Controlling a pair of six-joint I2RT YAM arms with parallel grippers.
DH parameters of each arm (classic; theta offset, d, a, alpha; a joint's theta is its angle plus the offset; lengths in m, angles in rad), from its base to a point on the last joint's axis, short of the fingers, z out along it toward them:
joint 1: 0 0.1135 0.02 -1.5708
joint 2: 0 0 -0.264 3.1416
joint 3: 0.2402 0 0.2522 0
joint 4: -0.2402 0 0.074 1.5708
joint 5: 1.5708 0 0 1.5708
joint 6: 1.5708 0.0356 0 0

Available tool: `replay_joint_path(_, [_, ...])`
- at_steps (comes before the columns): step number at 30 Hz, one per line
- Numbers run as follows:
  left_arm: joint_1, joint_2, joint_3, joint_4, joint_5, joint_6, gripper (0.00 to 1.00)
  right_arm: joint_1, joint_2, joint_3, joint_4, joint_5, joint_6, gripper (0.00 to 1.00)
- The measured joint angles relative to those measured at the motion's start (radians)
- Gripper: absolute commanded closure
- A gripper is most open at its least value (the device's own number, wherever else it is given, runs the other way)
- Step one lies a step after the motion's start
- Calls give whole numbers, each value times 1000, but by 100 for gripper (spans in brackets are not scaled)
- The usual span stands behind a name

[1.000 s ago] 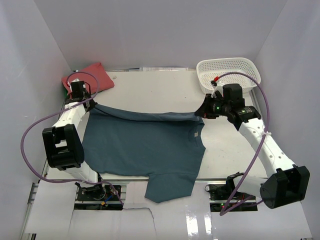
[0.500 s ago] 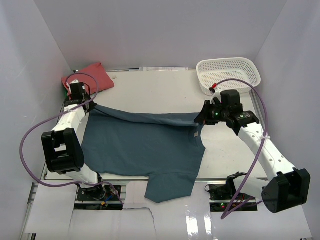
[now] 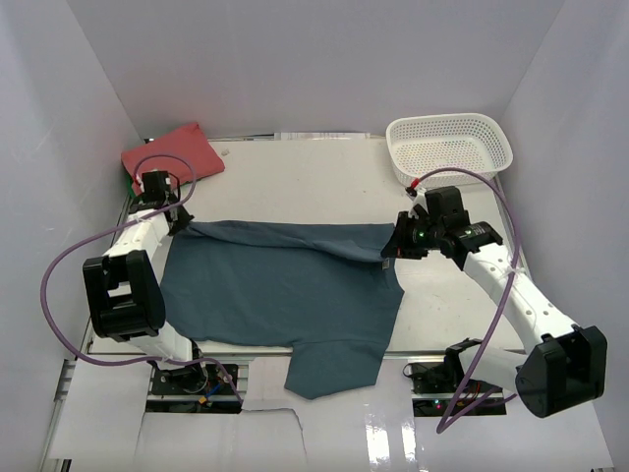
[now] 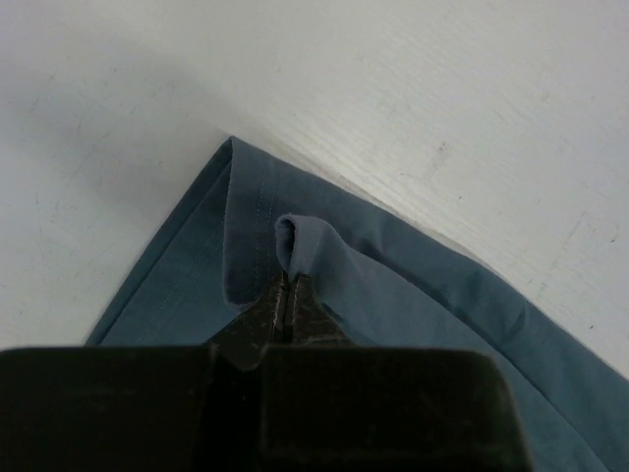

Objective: Fold and stack the t-shirts
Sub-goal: Fold the flattened tshirt in 1/3 of the way

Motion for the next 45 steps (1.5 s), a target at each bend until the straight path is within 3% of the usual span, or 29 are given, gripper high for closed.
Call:
replay_joint_path(17, [0,80,-74,-47,1,-53,100,33,-2,-177,-75,34,60,91])
replay_joint_path(19, [0,56,-101,-46,-1,-64,97,34,-6,-192,-71,36,64,79])
replay_joint_path(21, [0,25,-122,-49,-9,-74,95,35,-6,-206,-71,38,68,73])
replay_joint_path(29, [4,-83,-144,-54,-76,-122,97,41,-6,-237,-70,44,69,74])
replay_joint_path(33, [28,-100,-160,-60,-103,-158,97,41,-6,-238,-69,61,75,62])
replay_joint_path(35, [45,-103,-173,-66,-121,-179,96,41,-6,-237,-68,76,80,61])
replay_joint_path(37, [64,-110,-189,-79,-136,-192,75,41,-2,-230,-69,87,81,61])
replay_joint_path(38, [69,-111,-192,-85,-140,-193,43,41,5,-222,-69,89,81,61])
replay_joint_path(41, [79,-106,-193,-98,-148,-198,3,41,44,-183,-66,89,80,61])
replay_joint_path(45, [82,-93,-192,-114,-156,-222,2,43,71,-151,-60,89,79,61])
